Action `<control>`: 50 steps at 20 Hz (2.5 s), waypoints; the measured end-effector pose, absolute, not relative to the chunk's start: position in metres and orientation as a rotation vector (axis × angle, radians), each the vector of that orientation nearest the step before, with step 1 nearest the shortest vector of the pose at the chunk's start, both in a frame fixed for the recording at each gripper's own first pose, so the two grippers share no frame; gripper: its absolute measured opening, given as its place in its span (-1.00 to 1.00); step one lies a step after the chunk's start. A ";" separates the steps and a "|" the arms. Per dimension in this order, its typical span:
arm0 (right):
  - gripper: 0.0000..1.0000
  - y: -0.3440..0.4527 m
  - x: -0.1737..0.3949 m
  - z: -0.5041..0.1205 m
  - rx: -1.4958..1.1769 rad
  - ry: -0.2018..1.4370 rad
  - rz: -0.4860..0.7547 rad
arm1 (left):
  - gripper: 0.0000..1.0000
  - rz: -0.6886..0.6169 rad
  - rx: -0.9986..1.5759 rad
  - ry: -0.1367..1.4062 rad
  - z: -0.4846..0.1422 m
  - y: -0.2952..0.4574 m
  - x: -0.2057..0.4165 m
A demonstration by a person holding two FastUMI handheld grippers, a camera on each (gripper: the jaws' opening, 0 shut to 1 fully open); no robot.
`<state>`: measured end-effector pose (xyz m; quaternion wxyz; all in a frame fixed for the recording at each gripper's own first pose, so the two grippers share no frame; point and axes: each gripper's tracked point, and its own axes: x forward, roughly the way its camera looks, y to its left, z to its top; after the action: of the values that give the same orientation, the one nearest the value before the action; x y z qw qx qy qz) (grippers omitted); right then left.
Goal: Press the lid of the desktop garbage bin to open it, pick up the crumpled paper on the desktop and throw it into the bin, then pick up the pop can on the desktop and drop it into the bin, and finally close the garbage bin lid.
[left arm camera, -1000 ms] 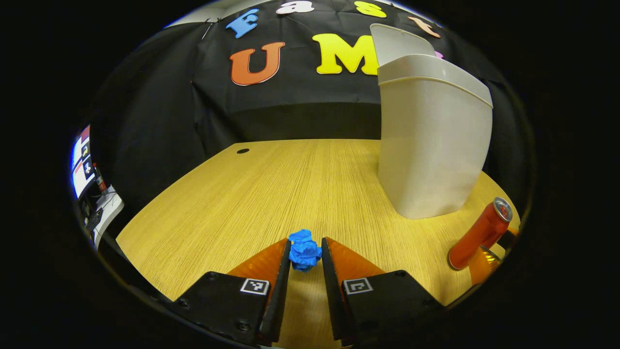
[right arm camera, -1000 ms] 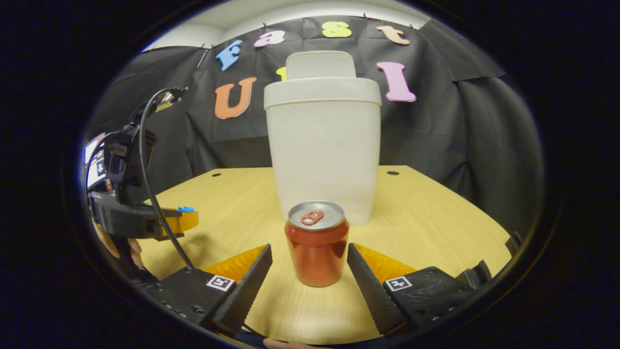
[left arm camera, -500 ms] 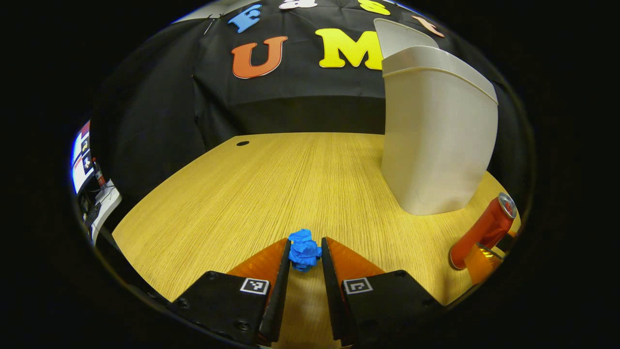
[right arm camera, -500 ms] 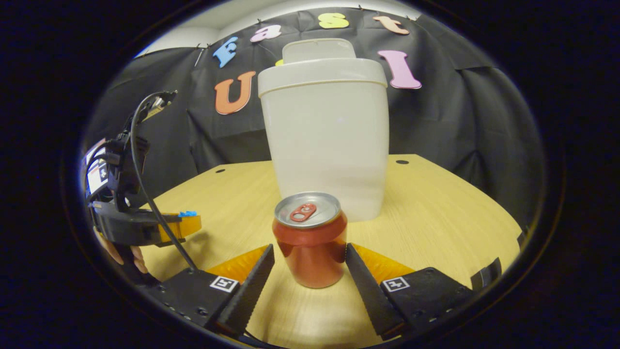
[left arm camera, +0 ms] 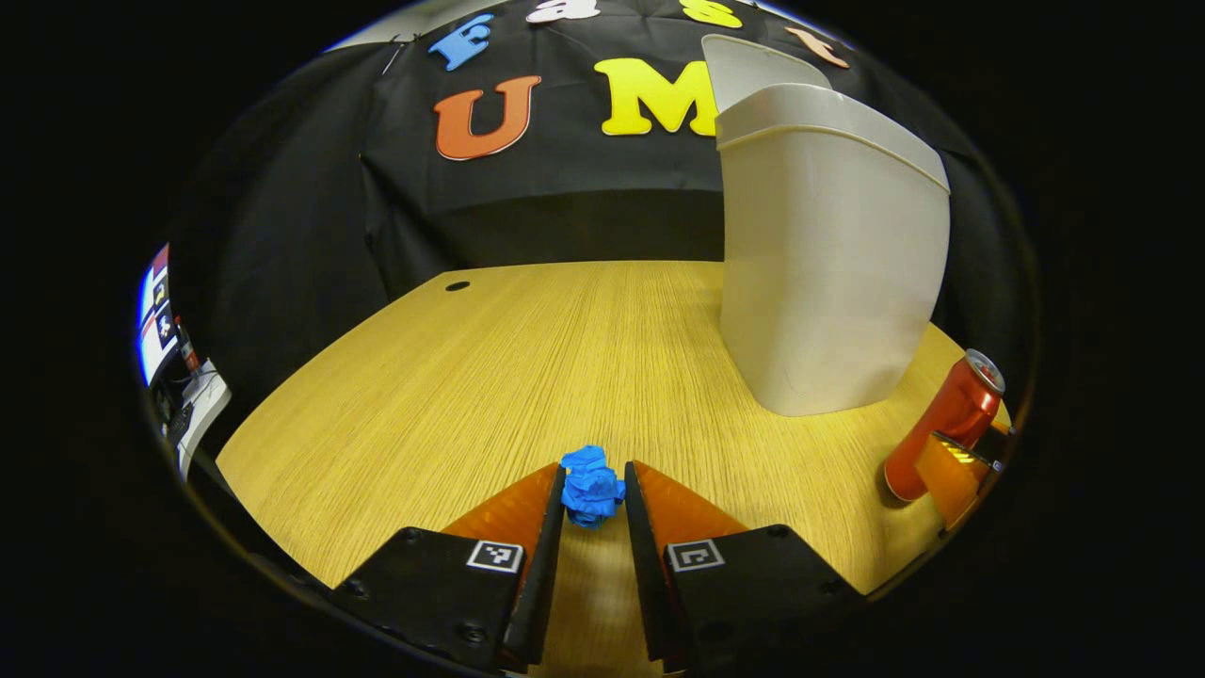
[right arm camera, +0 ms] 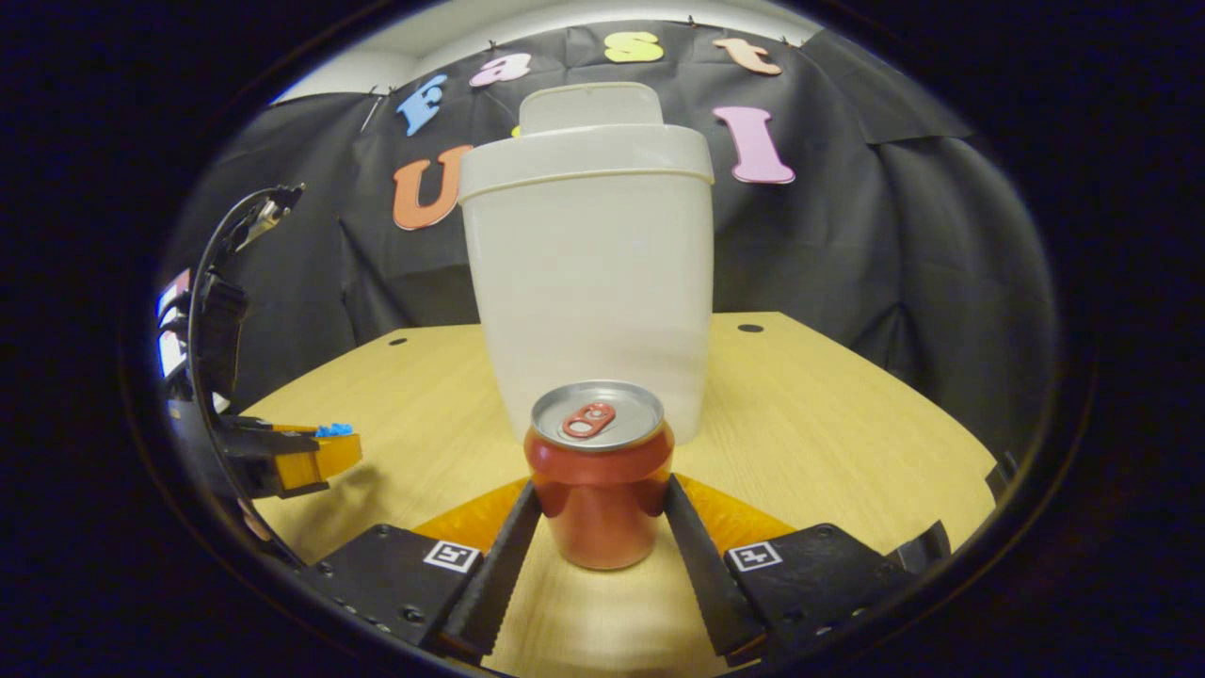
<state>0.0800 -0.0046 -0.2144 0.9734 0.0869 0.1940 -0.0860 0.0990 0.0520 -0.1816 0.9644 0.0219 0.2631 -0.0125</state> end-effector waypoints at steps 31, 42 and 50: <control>0.60 -0.059 0.008 0.012 0.080 0.061 -0.145 | -0.19 -0.025 0.018 0.070 0.056 0.022 0.051; 0.60 -0.053 0.005 0.001 0.071 0.077 -0.113 | -0.19 -0.024 -0.047 -0.014 0.110 0.005 0.138; 0.60 -0.054 0.016 -0.005 0.074 0.084 -0.102 | -0.21 -0.147 0.031 -0.102 0.150 -0.072 0.235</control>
<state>0.0161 -0.0542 -0.0047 0.9971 0.0370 0.0418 -0.0510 0.2353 -0.0721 0.1498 0.9959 0.0157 -0.0511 -0.0733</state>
